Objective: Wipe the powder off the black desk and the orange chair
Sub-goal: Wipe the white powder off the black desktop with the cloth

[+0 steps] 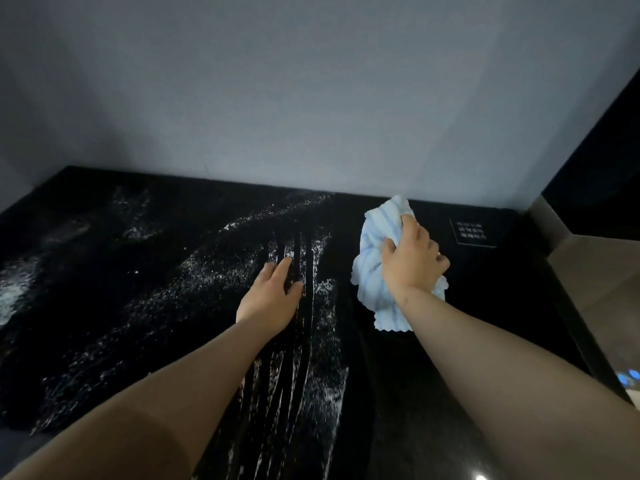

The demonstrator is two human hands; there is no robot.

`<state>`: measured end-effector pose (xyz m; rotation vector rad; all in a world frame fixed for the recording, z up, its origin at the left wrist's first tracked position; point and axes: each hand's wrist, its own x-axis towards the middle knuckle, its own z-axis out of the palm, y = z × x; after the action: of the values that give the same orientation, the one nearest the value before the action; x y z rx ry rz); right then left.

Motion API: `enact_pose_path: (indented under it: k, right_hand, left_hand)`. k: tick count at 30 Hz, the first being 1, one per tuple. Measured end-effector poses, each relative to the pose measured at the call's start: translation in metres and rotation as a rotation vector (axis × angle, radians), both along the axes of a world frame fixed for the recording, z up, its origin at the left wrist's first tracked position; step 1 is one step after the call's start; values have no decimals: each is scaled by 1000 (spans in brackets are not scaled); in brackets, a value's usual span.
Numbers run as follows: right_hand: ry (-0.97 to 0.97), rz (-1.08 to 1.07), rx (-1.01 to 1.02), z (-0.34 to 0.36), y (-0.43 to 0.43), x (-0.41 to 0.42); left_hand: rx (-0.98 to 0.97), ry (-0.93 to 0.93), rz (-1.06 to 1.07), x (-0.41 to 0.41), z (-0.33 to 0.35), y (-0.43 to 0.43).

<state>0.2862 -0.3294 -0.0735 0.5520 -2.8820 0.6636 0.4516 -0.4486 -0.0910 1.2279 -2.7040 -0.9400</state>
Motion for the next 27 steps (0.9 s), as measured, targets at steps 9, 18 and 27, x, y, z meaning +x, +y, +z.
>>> enact_pose_path:
  k: [9, 18, 27]
  right_hand:
    - [72, 114, 4, -14, -80, -78]
    - [-19, 286, 62, -34, -174, -127]
    - [-15, 456, 397, -57, -205, -142]
  left_hand:
    - [-259, -335, -56, -47, -22, -105]
    - [-6, -584, 4, -71, -35, -149]
    - [85, -604, -38, -75, -35, -159]
